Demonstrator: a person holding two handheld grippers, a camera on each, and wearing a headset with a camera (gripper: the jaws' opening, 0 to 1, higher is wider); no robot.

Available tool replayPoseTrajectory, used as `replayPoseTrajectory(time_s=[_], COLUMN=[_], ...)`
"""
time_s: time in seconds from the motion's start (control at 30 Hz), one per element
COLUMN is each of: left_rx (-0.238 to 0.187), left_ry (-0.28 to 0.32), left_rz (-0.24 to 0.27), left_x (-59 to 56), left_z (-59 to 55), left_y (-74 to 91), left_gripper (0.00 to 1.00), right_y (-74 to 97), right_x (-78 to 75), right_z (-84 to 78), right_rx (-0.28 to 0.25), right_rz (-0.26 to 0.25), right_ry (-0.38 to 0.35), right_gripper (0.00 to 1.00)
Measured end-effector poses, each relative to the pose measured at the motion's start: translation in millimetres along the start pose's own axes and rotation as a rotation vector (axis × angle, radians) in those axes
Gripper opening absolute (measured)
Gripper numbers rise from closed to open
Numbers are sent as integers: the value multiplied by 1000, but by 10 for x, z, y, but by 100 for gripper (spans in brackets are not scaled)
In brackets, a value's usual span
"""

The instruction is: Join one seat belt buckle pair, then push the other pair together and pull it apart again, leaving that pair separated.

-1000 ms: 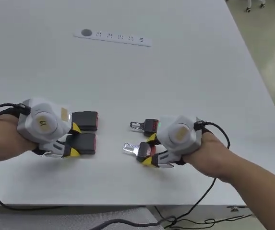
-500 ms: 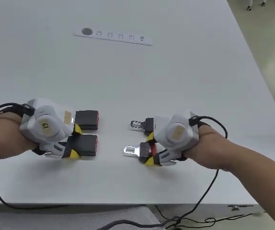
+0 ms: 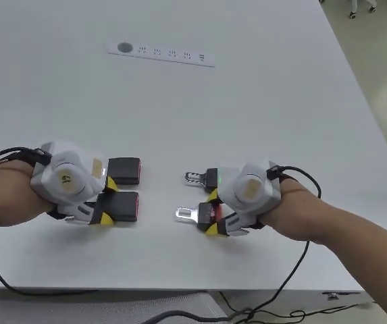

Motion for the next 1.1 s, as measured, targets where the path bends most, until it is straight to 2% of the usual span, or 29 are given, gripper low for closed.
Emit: replayPoseTrajectory(time_s=[0.17,0.37,0.57,0.77,1.1], left_rx=[-8,8,7,9,7], left_ry=[7,-9,-4,1,2], left_rz=[0,-17,-17,-14,-13], left_x=[2,18,21,22,10], left_z=[-7,14,11,10,20], left_y=[1,-9,-11,-14,-10], left_gripper=[34,34,34,34,34], right_y=[-40,-43,-51,-153,-204], right_x=[-42,-31,-2,-47,-6], right_z=[-46,-3,116,200,391], right_rx=[-7,11,14,7,-7], right_rz=[4,-3,-5,-5,-1], right_ry=[-7,-16,-14,-14,11], right_gripper=[32,31,31,32,31])
Point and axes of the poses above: the centre of the closed fingertips' face, and the gripper's own axes: y roughly backward along the fingers, x roughly to its left, z roughly out of its top, the point moved 9 cm from there along y, roughly backward along the fingers, and after that the axes turned 2 degrees about x, right-handed, at the moved point
